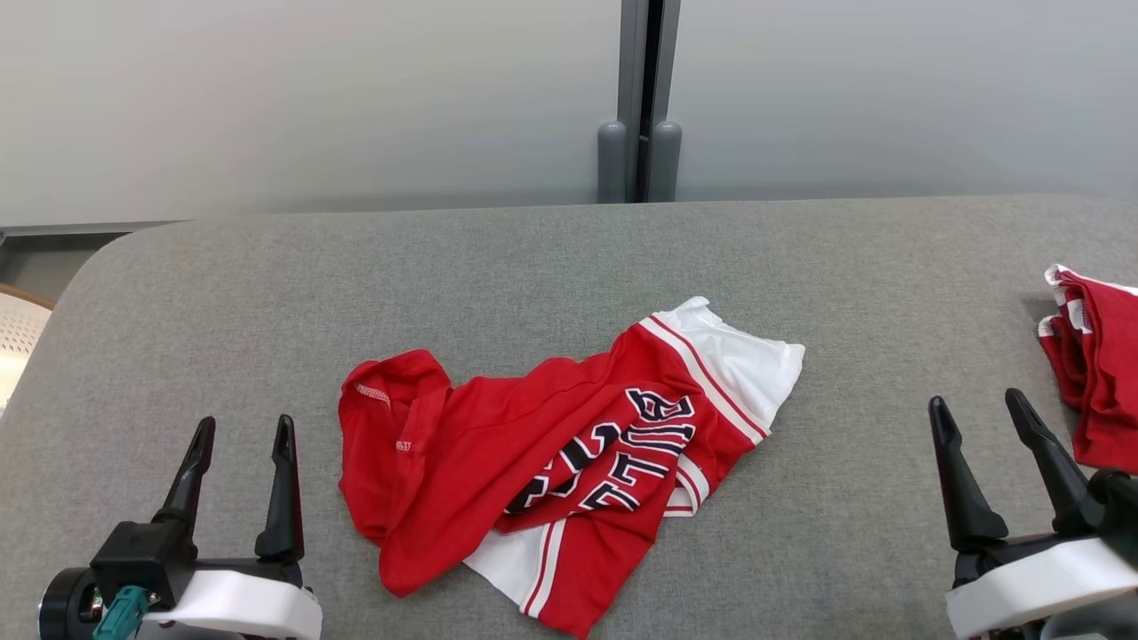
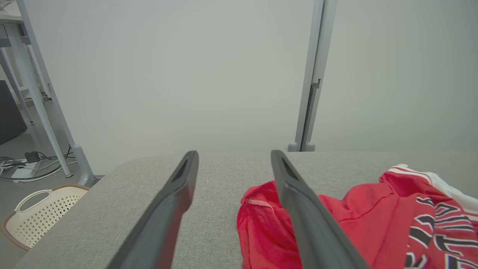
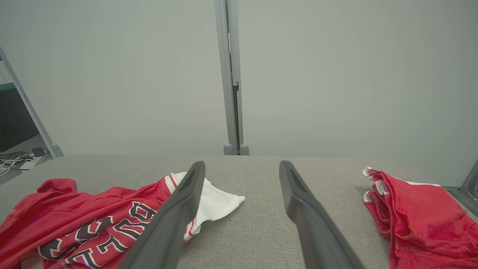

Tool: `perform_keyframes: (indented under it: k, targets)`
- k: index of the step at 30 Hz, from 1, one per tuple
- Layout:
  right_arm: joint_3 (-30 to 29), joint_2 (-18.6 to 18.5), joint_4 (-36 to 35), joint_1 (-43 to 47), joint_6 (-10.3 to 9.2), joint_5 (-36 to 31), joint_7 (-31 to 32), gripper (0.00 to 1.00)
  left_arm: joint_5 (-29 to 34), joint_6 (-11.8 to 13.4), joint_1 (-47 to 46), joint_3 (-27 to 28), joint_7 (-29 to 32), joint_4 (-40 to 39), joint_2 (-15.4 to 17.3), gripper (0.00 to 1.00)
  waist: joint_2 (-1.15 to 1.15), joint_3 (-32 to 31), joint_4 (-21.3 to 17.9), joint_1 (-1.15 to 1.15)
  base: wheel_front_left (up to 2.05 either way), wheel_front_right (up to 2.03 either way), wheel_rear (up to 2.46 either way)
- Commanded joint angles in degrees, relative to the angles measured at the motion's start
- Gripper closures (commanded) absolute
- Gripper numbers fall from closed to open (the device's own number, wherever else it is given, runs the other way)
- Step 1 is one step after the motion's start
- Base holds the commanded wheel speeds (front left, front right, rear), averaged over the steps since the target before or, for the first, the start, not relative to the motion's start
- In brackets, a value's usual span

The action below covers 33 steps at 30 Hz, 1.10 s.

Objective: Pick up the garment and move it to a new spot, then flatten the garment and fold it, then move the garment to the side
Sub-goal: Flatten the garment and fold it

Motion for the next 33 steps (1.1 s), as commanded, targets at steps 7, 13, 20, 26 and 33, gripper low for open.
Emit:
perform_keyframes:
  k: [7, 13, 20, 26, 33]
  targets:
    - [-0.66, 0.08, -0.57, 0.79, 0.0, 0.09, 0.24, 0.0, -0.07, -0.03, 1.02, -0.35, 0.77, -0.43, 0.82, 0.0, 0.0, -0.39, -0.24, 0.0, 0.0, 0.0, 0.0]
    - [-0.79, 0.37, -0.71, 0.73, 0.0, 0.06, 0.2, 0.0, -0.35, 0.16, 0.88, -0.5, 1.33, -0.64, 1.13, 0.0, 0.0, -0.04, -0.2, 0.0, 0.0, 0.0, 0.0]
    - [-0.91, 0.67, -0.73, 0.5, 0.0, 0.16, -0.06, 0.0, 0.26, -0.7, -0.69, -2.46, 2.75, -1.32, 1.2, 0.0, 0.0, 0.57, 0.16, 0.0, 0.0, 0.0, 0.0]
    - [-0.08, 0.95, -0.84, -0.84, 0.0, 0.29, 0.09, 0.0, -0.18, -4.18, -5.78, -7.6, 7.83, 1.31, -0.59, 0.0, 0.0, 2.59, 0.37, 0.0, 0.0, 0.0, 0.0]
    - [0.58, 1.16, 0.11, -2.31, 0.0, 0.51, -0.5, 0.0, -2.4, -6.54, -10.15, -10.11, 12.91, 11.69, -2.65, 0.0, 0.0, 5.16, -1.18, 0.0, 0.0, 0.0, 0.0]
